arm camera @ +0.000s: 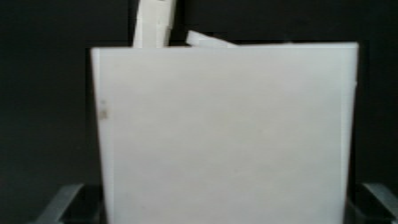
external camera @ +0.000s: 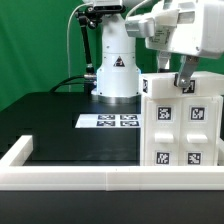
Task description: Assemble cabinet
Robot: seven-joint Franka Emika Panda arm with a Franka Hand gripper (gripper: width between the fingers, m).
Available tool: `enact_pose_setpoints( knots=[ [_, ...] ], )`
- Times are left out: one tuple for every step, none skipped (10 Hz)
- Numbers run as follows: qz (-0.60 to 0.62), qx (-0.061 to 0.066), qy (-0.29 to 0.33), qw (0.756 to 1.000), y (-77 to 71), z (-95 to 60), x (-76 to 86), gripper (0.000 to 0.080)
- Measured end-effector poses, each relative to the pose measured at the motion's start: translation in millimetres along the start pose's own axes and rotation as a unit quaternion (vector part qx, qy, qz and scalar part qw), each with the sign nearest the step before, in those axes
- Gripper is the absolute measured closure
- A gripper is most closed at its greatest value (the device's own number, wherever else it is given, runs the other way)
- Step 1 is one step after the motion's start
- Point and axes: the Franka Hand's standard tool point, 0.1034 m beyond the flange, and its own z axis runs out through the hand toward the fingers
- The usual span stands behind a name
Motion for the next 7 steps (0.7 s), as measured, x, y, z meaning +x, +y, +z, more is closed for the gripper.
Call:
enact_pose_setpoints(
  knots=[
    [0.043, 0.000, -0.001, 0.999, -0.1, -0.2, -1.0, 0.0239],
    [0.073, 0.002, 0.000, 0.997, -0.9, -0.3, -0.9, 0.0239],
    [0.114, 0.007, -0.001, 0.993, -3.0, -0.4, -0.4, 0.0239],
    [0.141, 0.010, -0.002, 0.990, -4.3, -0.5, 0.0, 0.0239],
    [0.159, 0.012, -0.002, 0.987, -5.2, -0.5, 0.1, 0.0238],
    [0.208, 0.019, -0.001, 0.978, -7.2, -0.4, 0.6, 0.0238],
    [0.250, 0.025, -0.004, 0.968, -10.0, -0.1, 0.1, 0.0238]
  ],
)
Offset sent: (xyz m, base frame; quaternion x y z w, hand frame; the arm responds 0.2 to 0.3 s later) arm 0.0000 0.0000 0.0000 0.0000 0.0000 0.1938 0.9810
